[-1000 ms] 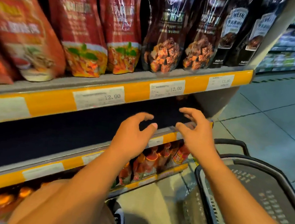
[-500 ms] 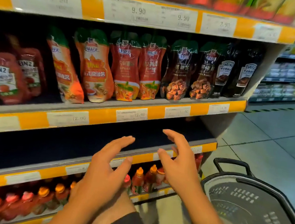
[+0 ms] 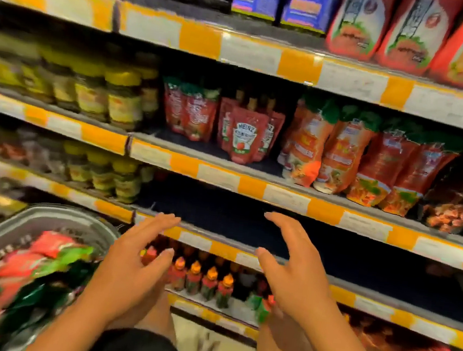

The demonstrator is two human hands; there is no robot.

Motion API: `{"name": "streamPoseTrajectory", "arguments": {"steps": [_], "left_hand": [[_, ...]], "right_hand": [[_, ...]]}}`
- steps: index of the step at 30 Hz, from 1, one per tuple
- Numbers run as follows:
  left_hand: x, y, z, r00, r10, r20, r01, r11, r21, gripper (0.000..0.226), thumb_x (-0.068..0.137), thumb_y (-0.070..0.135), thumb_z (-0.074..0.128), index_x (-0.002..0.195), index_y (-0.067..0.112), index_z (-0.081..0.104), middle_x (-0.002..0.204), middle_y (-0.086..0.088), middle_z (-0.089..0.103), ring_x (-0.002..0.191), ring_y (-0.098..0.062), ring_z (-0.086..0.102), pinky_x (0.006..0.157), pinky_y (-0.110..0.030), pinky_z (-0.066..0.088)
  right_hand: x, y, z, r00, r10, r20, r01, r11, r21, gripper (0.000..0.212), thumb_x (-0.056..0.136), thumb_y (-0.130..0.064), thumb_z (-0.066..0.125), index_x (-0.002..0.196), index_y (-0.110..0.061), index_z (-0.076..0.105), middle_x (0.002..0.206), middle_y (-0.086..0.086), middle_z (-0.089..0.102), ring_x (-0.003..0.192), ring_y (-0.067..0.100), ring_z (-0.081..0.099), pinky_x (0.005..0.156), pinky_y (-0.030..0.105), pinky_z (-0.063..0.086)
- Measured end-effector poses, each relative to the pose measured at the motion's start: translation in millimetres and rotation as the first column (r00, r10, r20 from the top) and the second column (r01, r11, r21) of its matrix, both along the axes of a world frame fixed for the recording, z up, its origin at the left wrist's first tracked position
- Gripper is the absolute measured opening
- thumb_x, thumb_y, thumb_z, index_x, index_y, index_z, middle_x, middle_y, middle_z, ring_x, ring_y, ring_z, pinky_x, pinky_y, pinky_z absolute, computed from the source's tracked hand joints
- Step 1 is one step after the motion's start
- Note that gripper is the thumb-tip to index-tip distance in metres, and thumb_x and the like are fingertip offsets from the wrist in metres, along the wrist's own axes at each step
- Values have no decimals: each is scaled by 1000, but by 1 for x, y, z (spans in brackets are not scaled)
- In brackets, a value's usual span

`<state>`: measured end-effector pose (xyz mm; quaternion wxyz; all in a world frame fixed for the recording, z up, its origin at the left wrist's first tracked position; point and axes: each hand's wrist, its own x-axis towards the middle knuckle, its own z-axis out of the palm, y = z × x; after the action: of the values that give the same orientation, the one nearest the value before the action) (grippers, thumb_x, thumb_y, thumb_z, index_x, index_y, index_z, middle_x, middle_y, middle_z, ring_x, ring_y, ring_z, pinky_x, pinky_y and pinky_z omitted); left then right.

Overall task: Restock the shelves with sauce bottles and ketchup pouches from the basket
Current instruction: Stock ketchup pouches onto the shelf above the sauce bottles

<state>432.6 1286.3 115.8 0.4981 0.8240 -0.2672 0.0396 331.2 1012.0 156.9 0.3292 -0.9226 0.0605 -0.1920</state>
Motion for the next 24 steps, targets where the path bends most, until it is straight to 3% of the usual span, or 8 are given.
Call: {"name": "streamPoseTrajectory", "arguments": {"steps": [3,9,12,15,19,21,24], "left_hand": [[1,59,-17,991,135,8,-135,991,26,56,93,19,74,136,50,59,143,38,50,141,12,38,113,-26,33],[-15,156,-53,896,442,-44,-442,897,22,45,88,33,69,132,39,65,138,24,59,132,1,51,110,-30,39],[-25,196,-77,812,577,-85,-574,817,52,48,90,12,76,125,42,65,128,19,64,123,-4,57,103,-33,42],[-35,231,-99,696,701,-152,-692,712,116,41,88,19,75,121,43,67,127,15,63,116,-9,59,99,-34,44],[-47,261,-127,601,775,-197,-751,631,194,41,88,12,73,123,32,68,129,6,64,122,-20,59,97,-34,43],[-50,271,-138,565,801,-198,-759,599,256,41,88,12,73,126,26,68,131,0,65,122,-22,59,96,-37,44],[-53,280,-150,530,825,-196,-778,565,275,42,87,11,72,124,29,68,126,2,65,109,-11,56,88,-33,42]], "right_hand": [[27,42,-1,991,135,-20,-136,990,-26,54,99,-31,65,142,-53,41,150,-34,34,140,-9,32,114,24,33],[75,129,-14,923,380,-65,-384,922,-49,53,96,-31,67,141,-49,45,150,-27,38,140,-4,36,111,21,33],[98,175,-28,864,493,-102,-499,866,-41,52,96,-31,68,143,-42,48,148,-26,41,137,-5,38,109,14,31],[117,217,-46,797,585,-148,-593,805,-13,52,95,-30,67,142,-39,49,144,-24,43,133,-6,40,108,18,36],[134,267,-82,743,641,-194,-641,765,71,47,96,-27,68,140,-34,52,139,-19,47,125,-7,41,103,7,29],[138,293,-104,736,639,-224,-614,769,177,43,96,-25,68,136,-32,55,137,-14,51,126,0,46,108,21,39],[141,324,-131,709,647,-281,-593,763,258,44,97,-22,67,139,-26,56,141,-10,51,130,9,49,111,39,44]]}}
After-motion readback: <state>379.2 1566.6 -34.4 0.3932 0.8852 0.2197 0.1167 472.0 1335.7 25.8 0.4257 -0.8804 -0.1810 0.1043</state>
